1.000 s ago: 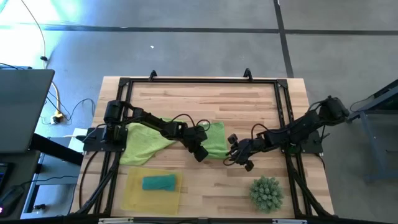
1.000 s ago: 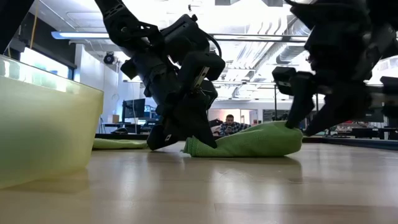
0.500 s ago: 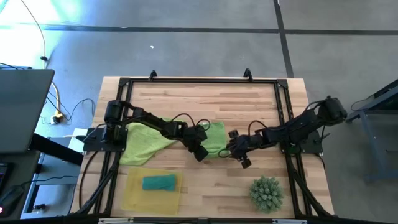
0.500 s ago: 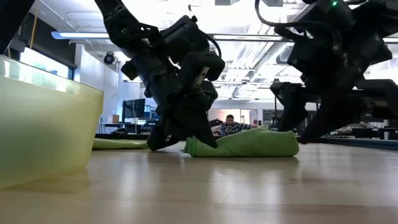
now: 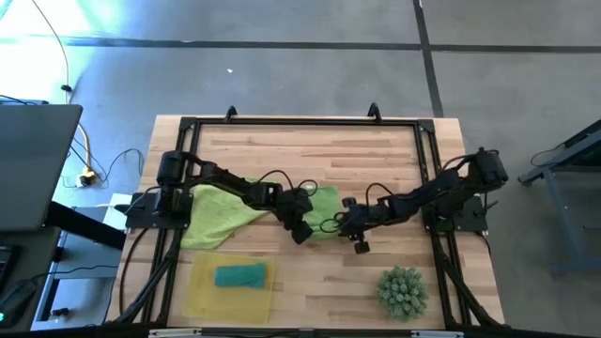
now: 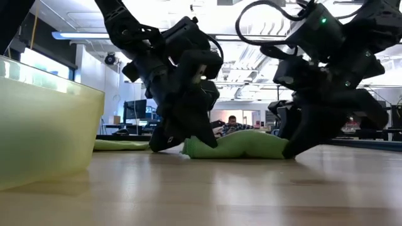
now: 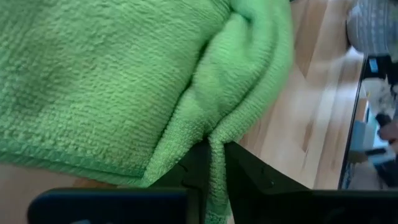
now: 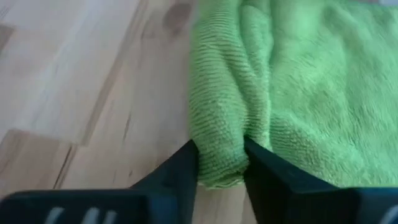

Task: Roll microfiber towels into tight, uniform cylinder then place into a basket
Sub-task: Roll the green microfiber towel

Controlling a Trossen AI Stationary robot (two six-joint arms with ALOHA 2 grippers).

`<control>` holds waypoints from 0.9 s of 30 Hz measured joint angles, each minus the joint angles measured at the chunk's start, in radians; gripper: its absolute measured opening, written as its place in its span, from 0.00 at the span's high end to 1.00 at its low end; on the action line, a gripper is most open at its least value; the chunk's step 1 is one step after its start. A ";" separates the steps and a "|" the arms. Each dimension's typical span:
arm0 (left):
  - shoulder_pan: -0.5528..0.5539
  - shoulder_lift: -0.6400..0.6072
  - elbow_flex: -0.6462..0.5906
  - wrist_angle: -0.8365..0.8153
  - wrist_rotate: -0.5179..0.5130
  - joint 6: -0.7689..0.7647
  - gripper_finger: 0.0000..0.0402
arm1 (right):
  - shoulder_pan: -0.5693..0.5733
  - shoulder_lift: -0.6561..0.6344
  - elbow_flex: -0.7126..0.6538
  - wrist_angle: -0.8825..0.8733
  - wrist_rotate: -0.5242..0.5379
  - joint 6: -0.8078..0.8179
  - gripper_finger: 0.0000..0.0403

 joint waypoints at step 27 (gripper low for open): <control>-0.275 -0.188 0.003 -0.097 -0.654 0.803 0.72 | -0.264 0.001 -0.007 -0.056 -0.564 0.555 0.96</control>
